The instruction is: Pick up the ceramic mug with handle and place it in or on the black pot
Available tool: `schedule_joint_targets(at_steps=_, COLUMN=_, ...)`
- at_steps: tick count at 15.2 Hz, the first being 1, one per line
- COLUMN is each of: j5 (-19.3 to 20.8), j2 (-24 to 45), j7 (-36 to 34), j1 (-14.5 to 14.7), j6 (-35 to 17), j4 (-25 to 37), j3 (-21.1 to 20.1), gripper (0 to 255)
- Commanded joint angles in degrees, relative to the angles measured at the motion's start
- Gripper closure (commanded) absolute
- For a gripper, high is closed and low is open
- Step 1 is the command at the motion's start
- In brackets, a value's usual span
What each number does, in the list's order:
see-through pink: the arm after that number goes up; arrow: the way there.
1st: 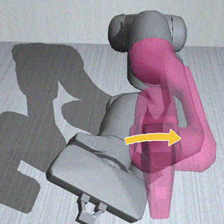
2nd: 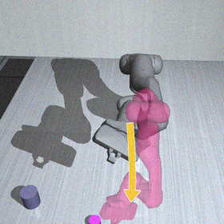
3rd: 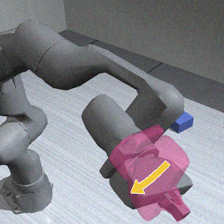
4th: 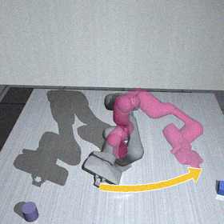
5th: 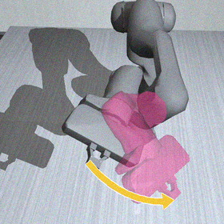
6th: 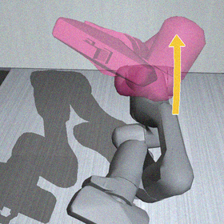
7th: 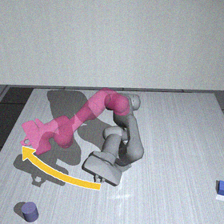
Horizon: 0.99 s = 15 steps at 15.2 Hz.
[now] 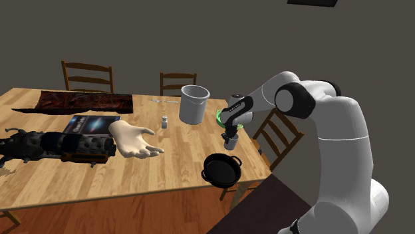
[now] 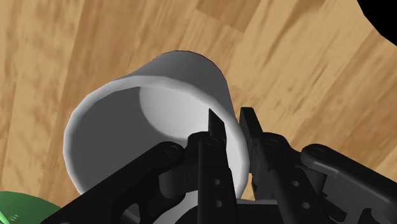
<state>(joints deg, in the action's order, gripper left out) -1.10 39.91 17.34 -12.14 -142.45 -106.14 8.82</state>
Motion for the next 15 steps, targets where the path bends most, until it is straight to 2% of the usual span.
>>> schedule_joint_targets(at_steps=1, j5=0.1, j2=-0.6, j7=0.0, j1=0.1, j6=0.5, j4=-0.2, j3=0.1, gripper=255)
schedule_joint_targets(at_steps=15, j5=1.1, j2=-9.0, j7=-0.1, j1=0.8, j6=7.5, j4=-1.5, j3=1.0, gripper=255)
